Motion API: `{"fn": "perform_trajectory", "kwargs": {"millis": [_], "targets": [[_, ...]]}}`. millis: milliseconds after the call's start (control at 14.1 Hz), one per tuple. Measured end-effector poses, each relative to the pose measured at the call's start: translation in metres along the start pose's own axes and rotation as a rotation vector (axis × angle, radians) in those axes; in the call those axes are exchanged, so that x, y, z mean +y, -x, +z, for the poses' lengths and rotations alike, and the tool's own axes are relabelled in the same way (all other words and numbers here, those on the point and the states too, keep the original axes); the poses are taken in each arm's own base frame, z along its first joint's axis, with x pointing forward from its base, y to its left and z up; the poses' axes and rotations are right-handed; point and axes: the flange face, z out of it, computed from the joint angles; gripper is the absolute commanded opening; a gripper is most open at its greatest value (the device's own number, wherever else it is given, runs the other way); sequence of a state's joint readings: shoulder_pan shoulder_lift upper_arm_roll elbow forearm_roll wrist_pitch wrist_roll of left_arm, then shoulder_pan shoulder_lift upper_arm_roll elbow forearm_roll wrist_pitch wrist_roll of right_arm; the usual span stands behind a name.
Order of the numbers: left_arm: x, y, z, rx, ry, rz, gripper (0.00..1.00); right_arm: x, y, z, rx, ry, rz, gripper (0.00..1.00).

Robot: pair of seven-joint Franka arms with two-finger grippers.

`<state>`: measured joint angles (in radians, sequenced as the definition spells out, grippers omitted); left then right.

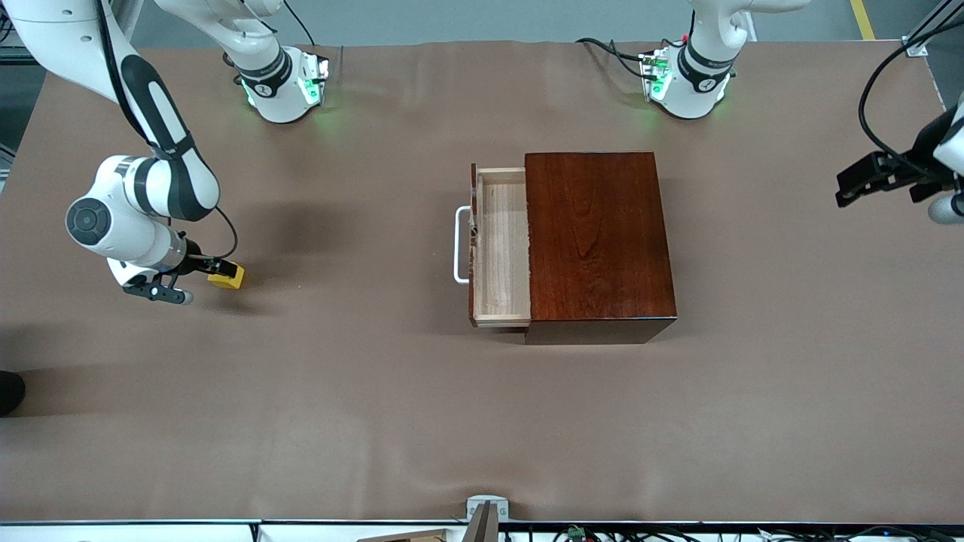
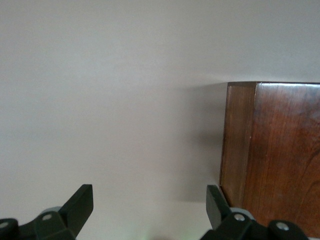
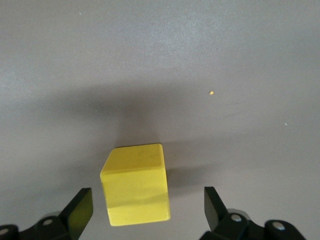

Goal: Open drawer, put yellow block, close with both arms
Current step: 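Grasp the yellow cube with the right gripper and lift it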

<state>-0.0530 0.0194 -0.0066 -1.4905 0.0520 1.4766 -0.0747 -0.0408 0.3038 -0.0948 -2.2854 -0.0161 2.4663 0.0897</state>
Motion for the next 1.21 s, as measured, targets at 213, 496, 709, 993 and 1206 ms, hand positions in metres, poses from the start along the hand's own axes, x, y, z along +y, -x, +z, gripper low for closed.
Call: {"fn": "perform_trajectory", "kwargs": {"millis": [213,496,709,993,1206], "targets": [[0.009,0.009,0.003,-0.011,-0.002,0.016,1.00,-0.001,0.005,0.011,0.013,-0.001,-0.003,0.25],[0.029,0.011,0.006,-0.016,-0.004,0.053,1.00,-0.004,0.008,0.013,0.005,-0.002,-0.007,0.05],[0.035,0.012,0.007,-0.020,-0.005,0.064,1.00,-0.020,0.015,0.008,-0.054,-0.016,-0.006,0.05],[0.034,0.012,0.007,-0.018,-0.005,0.061,1.00,-0.089,0.032,-0.044,-0.131,-0.030,0.116,0.05],[0.034,0.012,0.006,-0.016,-0.005,0.062,1.00,-0.163,0.052,-0.096,-0.144,0.003,0.246,0.00]]}}
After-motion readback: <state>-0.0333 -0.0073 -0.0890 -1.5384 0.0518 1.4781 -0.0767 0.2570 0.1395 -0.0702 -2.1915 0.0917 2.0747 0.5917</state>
